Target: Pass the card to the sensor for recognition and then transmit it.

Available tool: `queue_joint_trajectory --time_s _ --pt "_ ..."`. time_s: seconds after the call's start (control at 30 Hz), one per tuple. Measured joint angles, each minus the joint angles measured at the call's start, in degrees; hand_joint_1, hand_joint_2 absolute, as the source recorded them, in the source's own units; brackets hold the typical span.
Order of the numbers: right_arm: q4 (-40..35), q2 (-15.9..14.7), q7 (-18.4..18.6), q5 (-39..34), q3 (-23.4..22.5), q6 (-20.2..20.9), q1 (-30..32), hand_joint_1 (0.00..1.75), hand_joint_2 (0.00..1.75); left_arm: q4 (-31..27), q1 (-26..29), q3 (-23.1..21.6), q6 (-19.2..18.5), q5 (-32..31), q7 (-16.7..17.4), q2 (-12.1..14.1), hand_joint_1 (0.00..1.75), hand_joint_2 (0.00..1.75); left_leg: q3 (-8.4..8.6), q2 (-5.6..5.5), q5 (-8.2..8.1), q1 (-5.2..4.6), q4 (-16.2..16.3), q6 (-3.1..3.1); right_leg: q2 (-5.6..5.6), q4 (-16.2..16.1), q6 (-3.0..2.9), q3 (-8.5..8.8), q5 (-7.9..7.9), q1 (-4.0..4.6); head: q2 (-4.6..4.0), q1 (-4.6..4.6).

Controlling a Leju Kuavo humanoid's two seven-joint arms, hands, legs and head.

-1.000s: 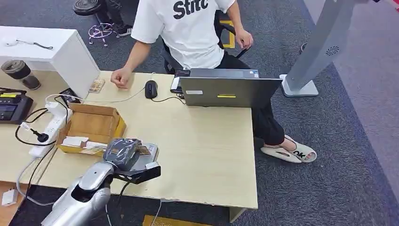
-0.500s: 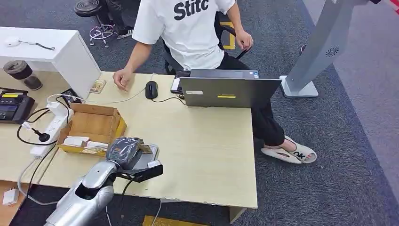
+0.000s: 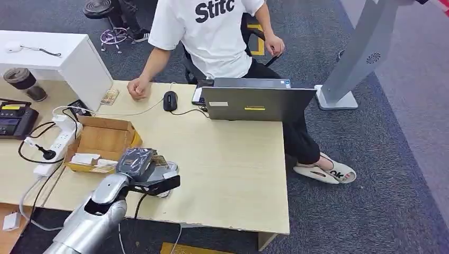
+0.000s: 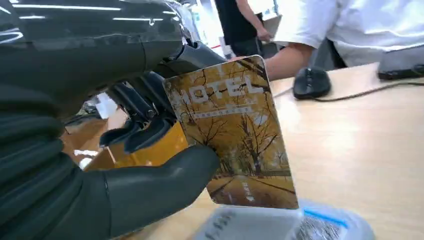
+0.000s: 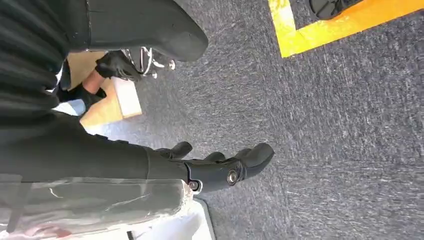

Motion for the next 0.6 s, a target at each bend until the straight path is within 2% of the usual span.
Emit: queue_joint_trajectory --time_s 0.1,0.23,0.43,0.6 --pt "0.1 0.0 0.0 0.5 0.5 0.0 0.0 0.00 1.75 0.2 -1.9 1.9 1.2 0.7 -0.8 0.8 1.75 1.75 -0.09 0.00 0.00 0.01 0.0 -0.01 0.01 0.0 0.00 -0.11 0.00 0.01 0.00 0.00" --pt "0.3 0.0 0.2 0.5 1.1 0.0 0.0 0.00 1.75 0.0 -6.0 4.0 0.1 1.4 -1.0 1.8 1.75 1.75 -0.15 -0.01 0.01 0.02 0.0 -0.01 0.00 0.0 0.00 -0.15 0.00 0.02 0.00 0.00" --pt "0.3 0.0 0.9 0.9 2.3 0.1 0.0 0.00 1.75 0.2 -13.0 5.4 0.3 0.5 -0.2 3.0 1.75 1.75 -0.19 0.00 0.01 0.02 0.0 -0.01 0.01 0.0 0.00 -0.17 0.00 0.03 0.00 0.00" --pt "0.3 0.0 1.0 1.5 3.1 0.2 0.0 0.00 1.75 0.8 -15.8 5.8 1.2 0.2 -0.2 3.6 1.75 1.75 -0.20 0.00 0.00 0.02 0.0 -0.01 0.02 0.0 0.00 -0.19 0.00 0.02 0.00 0.00"
